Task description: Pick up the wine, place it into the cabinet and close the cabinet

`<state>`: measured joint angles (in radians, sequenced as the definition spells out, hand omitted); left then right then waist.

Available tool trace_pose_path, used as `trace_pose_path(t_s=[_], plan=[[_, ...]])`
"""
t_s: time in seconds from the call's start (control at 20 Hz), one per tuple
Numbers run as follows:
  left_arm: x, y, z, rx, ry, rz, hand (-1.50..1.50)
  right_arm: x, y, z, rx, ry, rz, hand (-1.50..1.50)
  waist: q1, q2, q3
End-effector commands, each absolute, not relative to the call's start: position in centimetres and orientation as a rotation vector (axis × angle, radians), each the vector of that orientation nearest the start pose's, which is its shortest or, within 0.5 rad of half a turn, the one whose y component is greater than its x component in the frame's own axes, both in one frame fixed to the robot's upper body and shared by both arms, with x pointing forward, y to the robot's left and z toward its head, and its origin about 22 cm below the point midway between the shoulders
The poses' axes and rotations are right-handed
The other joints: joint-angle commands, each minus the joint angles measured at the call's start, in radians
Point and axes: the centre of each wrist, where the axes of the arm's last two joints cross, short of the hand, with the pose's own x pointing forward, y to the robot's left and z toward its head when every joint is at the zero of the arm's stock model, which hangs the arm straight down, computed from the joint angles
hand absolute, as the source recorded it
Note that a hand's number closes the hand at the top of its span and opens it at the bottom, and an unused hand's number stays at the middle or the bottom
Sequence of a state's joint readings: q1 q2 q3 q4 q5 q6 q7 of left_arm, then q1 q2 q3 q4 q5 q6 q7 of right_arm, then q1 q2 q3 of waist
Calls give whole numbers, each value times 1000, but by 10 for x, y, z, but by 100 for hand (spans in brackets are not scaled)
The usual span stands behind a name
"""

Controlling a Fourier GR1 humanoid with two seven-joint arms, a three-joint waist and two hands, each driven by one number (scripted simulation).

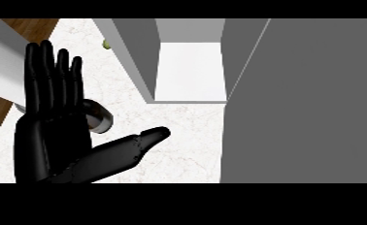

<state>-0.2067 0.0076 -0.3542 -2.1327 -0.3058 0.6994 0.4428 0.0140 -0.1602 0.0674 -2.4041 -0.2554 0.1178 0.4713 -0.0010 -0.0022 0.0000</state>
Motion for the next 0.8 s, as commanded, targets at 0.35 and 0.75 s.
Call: trace_pose_path(t_s=[0.35, 0.75], plan=[[194, 174, 174, 225, -1906, 409, -150, 149, -243, 199, 271, -1937, 291, -150, -1, 1, 0], [189, 204, 167, 277, -1880, 470, -150, 138, -230, 197, 273, -1935, 293, -150, -2, 1, 0]])
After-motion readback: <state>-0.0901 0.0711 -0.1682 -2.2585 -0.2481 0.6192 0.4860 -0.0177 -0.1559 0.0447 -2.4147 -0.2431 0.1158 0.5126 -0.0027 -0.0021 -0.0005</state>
